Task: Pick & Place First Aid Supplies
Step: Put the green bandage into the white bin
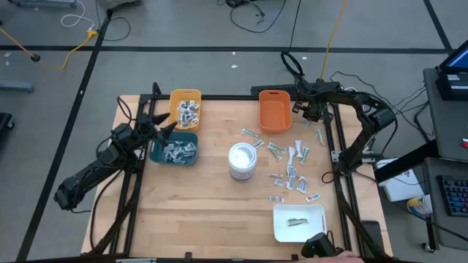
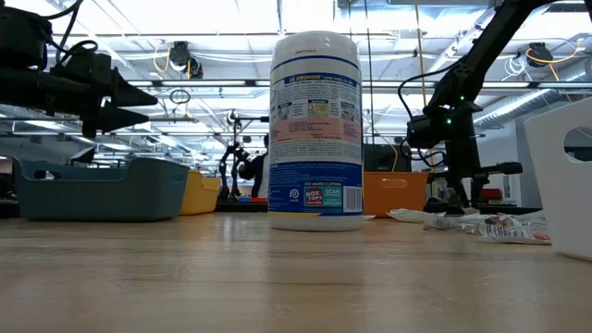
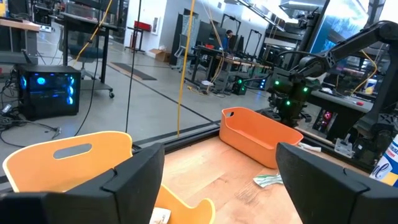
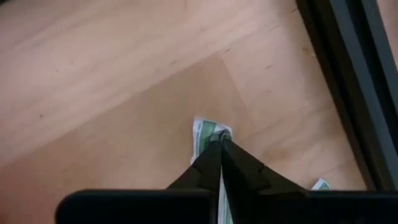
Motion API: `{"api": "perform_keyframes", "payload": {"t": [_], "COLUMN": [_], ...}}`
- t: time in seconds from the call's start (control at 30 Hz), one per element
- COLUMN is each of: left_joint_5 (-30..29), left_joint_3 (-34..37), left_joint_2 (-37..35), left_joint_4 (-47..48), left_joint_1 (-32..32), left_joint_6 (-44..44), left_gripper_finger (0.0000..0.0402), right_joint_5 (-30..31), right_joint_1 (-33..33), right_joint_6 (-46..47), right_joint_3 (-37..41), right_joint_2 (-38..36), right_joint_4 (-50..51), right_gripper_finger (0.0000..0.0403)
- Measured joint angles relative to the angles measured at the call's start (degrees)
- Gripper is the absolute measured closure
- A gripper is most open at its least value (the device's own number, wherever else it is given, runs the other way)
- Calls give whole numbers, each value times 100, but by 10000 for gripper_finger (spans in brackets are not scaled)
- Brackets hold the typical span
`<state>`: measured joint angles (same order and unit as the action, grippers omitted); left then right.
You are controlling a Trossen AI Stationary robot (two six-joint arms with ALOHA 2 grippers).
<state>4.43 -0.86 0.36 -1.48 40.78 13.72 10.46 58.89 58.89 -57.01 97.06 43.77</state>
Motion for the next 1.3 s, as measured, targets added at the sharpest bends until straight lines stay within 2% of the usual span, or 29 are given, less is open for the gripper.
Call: {"api": "perform_keyframes", "payload": {"t": [0.1, 0.27, 0.57, 0.73, 1.0, 1.13, 1.3], "left_joint_5": [0, 2, 0, 0, 0, 1, 2], "left_joint_3": [0, 0, 0, 0, 0, 0, 0], "left_joint_2": [0, 0, 0, 0, 2, 1, 0], "left_joint_4": [-1, -2, 0, -2, -2, -2, -2], "left_joint_1": [0, 0, 1, 0, 0, 1, 1], "left_joint_6": [0, 0, 0, 0, 0, 0, 0], "left_gripper_finger": [96, 91, 72, 75, 94, 99, 91], "right_joint_5": [-32, -465, -291, -254, 151, -15, -183], "right_joint_1": [-9, -12, -200, -415, -1020, -1426, -2267], "right_joint_6": [-26, -358, -669, -715, -407, -440, -559], "right_joint_3": [0, 2, 2, 2, 2, 2, 2], "right_joint_2": [0, -147, -1267, -1953, -2567, -2599, -2599], "right_joint_4": [2, -64, 712, 1202, 1889, 1898, 1797], "right_gripper_finger": [400, 402, 402, 402, 403, 403, 403]}}
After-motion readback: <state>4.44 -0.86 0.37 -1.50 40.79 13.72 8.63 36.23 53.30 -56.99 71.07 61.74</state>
